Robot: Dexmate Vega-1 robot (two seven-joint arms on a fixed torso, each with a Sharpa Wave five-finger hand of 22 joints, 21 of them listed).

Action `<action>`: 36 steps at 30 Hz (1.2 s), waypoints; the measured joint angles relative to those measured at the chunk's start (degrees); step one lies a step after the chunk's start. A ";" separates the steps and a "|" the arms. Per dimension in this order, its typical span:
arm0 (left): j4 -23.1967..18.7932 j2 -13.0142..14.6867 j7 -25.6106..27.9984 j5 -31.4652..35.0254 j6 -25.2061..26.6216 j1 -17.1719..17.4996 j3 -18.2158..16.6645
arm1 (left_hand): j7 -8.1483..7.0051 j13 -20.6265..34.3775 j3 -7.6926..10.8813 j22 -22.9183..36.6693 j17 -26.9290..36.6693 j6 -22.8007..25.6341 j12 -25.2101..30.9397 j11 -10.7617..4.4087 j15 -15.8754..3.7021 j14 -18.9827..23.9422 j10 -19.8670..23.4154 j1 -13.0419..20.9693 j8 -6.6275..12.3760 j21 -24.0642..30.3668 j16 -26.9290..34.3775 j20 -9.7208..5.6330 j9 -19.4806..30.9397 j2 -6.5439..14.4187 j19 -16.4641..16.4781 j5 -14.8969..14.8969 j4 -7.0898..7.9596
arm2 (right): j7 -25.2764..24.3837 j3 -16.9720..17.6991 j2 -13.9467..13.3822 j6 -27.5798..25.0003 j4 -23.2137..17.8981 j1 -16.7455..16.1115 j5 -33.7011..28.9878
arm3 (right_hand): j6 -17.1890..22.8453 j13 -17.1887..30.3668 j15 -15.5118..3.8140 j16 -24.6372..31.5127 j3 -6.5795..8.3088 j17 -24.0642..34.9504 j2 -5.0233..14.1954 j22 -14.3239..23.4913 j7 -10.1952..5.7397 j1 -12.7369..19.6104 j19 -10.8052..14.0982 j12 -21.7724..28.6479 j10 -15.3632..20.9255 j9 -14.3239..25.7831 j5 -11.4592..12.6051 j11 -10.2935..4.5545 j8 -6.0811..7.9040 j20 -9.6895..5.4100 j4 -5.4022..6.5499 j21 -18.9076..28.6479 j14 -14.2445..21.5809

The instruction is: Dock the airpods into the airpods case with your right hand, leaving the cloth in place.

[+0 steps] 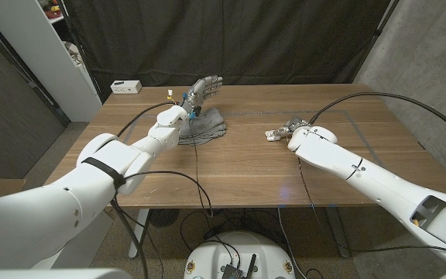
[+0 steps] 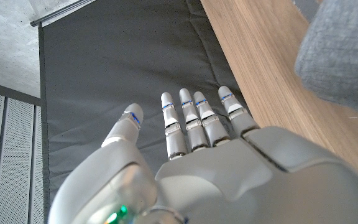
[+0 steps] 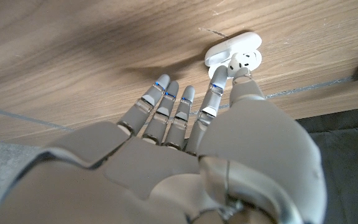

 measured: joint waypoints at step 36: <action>2.06 -0.09 -0.51 0.05 2.08 -1.22 -0.38 | 0.00 -0.01 0.01 -0.02 0.00 0.00 0.00 0.21 0.00 0.00 -0.21 -0.45 0.00 0.00 0.00 0.00 -0.14 0.00 0.00 0.00 0.00 | -3.51 0.75 0.96 -1.52 0.46 -0.41 2.49 | 3.99 -0.26 0.08 0.33 0.64 -0.65 0.38 0.00 0.90 0.26 -0.19 0.27 2.35 -1.01 0.24 -1.43 0.40 -0.21 -1.45 0.01 1.34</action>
